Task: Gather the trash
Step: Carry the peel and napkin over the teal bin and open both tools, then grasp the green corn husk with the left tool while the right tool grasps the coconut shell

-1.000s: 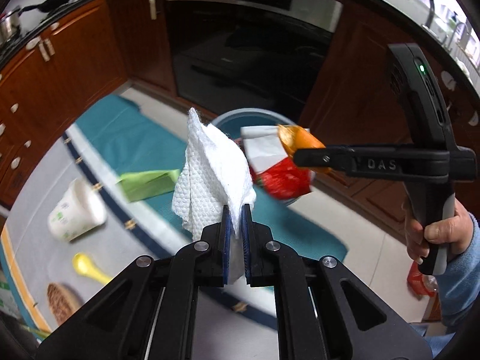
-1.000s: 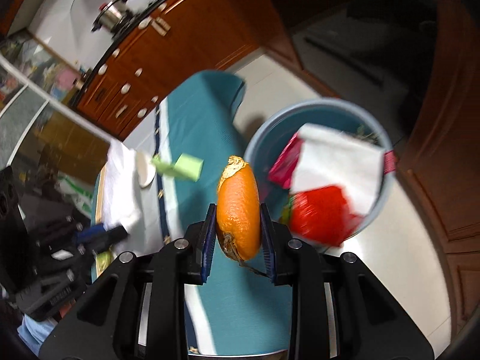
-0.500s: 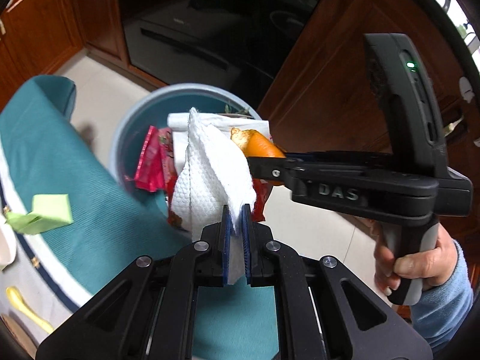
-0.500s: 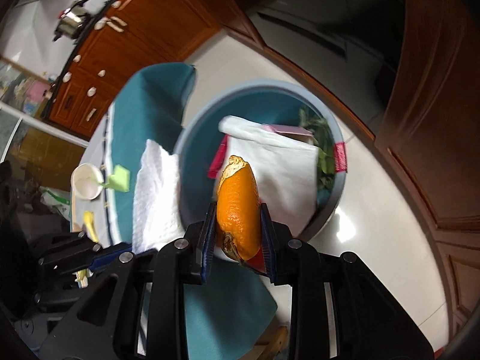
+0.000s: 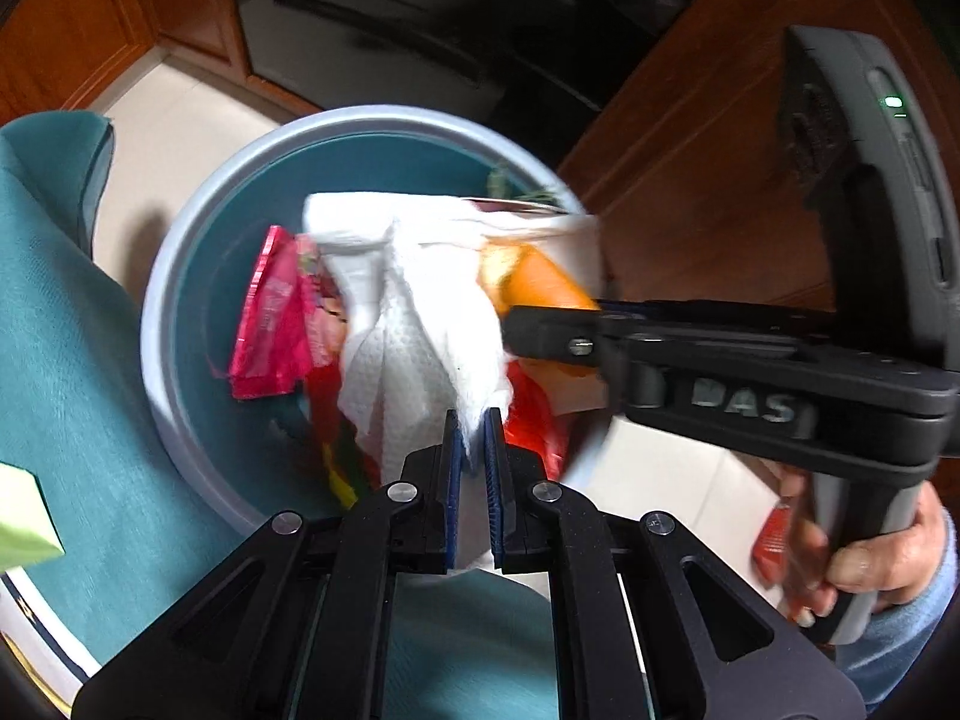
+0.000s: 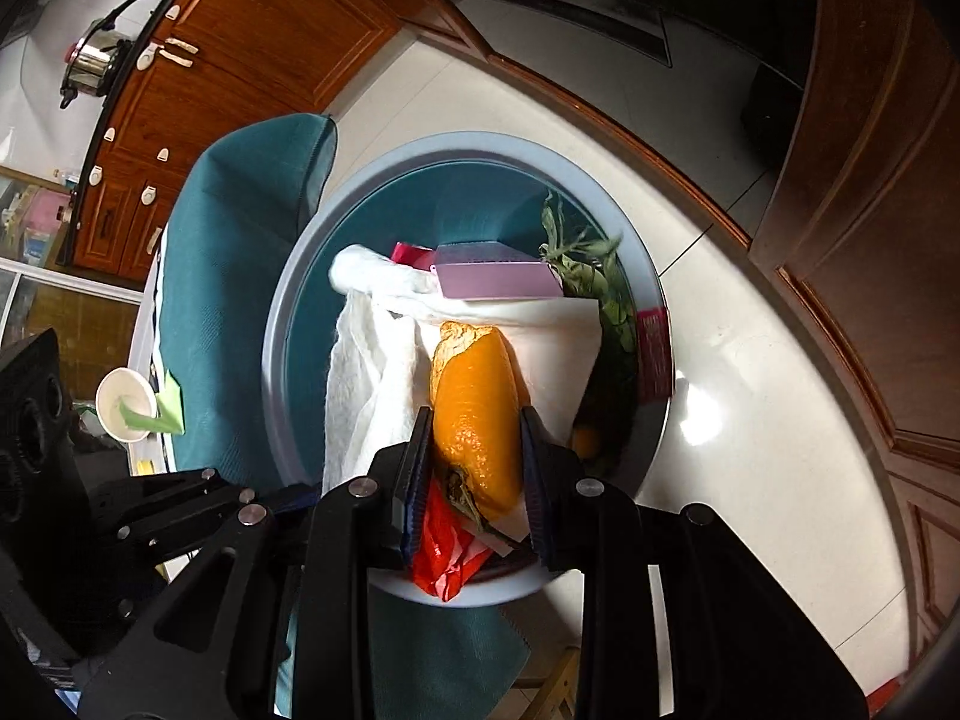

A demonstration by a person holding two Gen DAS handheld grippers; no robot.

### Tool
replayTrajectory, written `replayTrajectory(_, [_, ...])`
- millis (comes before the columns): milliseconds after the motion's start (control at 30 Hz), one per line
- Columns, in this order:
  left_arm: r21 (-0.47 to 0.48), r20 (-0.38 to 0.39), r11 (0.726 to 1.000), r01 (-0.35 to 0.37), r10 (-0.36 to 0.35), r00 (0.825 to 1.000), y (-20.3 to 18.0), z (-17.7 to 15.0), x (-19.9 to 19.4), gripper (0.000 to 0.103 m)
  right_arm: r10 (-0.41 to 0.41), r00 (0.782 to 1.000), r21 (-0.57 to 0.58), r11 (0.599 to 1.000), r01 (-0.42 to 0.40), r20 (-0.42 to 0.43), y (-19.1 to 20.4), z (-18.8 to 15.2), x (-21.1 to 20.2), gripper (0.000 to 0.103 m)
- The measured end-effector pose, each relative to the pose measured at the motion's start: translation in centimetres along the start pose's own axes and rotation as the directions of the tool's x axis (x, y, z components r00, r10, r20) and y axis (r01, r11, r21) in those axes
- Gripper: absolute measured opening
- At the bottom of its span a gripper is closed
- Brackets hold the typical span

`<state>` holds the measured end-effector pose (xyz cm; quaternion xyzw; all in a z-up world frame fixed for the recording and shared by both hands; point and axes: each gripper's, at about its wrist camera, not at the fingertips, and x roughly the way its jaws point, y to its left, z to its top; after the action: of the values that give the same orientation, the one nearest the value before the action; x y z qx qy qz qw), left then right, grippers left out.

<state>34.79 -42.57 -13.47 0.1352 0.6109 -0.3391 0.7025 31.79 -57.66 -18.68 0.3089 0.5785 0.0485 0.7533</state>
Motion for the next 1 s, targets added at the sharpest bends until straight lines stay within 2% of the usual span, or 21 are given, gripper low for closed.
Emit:
replayTrajectory(200, [-0.021,0.002,0.999,-0.033,0.033,0.999,1.2,0.5,0.2,0.01,-0.006,1.0,-0.011,1.0,0.006,0.0,0.6,0.9,0.4,0.027])
replayTrajectory(300, [-0.012,0.013,0.999,-0.043,0.043,0.999,1.0,0.3,-0.5,0.012,-0.003,1.0,0.007,1.0,0.003,-0.015,1.0,1.1,0.8,0.032])
replayTrajectory(333, [-0.002,0.023,0.999,-0.052,0.053,0.998,0.8,0.1,-1.1,0.021,0.008,1.0,0.017,1.0,-0.008,-0.011,0.9,1.0,0.5,0.035])
replayTrajectory(367, [0.007,0.036,0.998,-0.066,0.065,0.997,0.4,0.0,-1.7,0.036,0.021,1.0,0.021,1.0,-0.021,-0.002,1.0,1.0,0.2,0.049])
replayTrajectory(400, [0.022,0.065,0.996,-0.088,0.086,0.994,0.0,-0.2,-2.6,0.045,0.029,0.999,0.023,0.999,-0.03,0.015,1.2,0.8,-0.4,0.065])
replayTrajectory(433, [0.03,0.088,0.994,-0.108,0.105,0.991,-0.4,-0.4,-3.2,0.059,0.031,0.999,0.023,0.999,-0.032,0.027,1.4,0.7,-0.9,0.071])
replayTrajectory(467, [0.036,0.11,0.991,-0.127,0.122,0.986,-0.5,-0.5,-3.8,0.062,0.036,0.999,0.021,0.999,-0.037,0.039,1.7,0.6,-1.5,0.075])
replayTrajectory(700, [0.028,0.176,0.989,-0.146,0.139,0.974,-0.6,-2.2,-8.2,0.066,0.07,0.993,0.033,0.997,-0.073,0.093,3.4,-0.7,-5.3,0.086])
replayTrajectory(867, [0.016,0.216,0.99,-0.143,0.137,0.967,-0.4,-4.0,-10.7,0.075,0.068,0.991,0.019,0.997,-0.071,0.112,5.0,-2.2,-7.2,0.087])
replayTrajectory(1000, [0.006,0.237,0.991,-0.134,0.129,0.963,-0.8,-5.6,-12.4,0.076,0.062,0.992,0.008,0.998,-0.063,0.114,6.3,-3.5,-8.1,0.087])
